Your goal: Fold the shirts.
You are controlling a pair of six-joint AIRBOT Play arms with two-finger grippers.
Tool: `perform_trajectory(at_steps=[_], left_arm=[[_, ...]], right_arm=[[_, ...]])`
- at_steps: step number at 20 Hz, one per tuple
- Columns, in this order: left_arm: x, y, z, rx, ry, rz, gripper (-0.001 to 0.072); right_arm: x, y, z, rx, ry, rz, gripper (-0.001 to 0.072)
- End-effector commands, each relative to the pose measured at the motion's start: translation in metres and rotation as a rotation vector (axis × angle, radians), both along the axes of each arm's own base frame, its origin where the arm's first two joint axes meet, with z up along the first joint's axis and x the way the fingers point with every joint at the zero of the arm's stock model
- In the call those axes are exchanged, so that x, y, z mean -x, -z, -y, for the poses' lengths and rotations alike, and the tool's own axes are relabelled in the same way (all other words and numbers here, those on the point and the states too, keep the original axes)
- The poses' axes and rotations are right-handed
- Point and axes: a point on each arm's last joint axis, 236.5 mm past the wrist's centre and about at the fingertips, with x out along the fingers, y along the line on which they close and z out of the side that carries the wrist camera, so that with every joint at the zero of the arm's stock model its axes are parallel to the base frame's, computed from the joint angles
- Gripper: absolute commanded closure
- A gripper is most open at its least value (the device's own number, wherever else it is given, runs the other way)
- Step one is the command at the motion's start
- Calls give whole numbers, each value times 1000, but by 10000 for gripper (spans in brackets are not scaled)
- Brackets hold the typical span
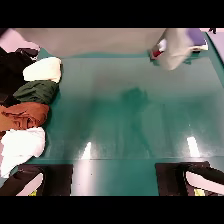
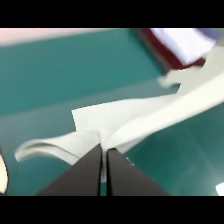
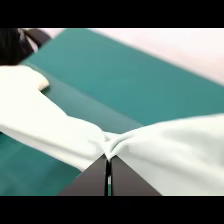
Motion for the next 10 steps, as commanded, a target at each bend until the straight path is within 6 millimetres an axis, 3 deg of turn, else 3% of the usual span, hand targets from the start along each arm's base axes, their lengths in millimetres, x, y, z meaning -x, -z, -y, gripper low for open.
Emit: perform_trajectory(at_steps=[1, 3, 5, 7, 10], left_arm=[[62, -60, -5, 35, -9, 167, 684], [64, -59, -4, 32, -7, 163, 683], [47, -37, -1, 17, 4, 80, 684], [17, 4, 2, 0, 15, -54, 684], [-27, 104, 9, -40, 47, -365, 683]], right_arm=[[79, -53, 32, 25, 99, 146, 697], [97, -53, 47, 26, 167, 151, 697], [99, -37, 50, 24, 181, 113, 697], [86, 1, 47, 7, 178, -13, 697], [56, 100, 37, 58, 140, -311, 697]])
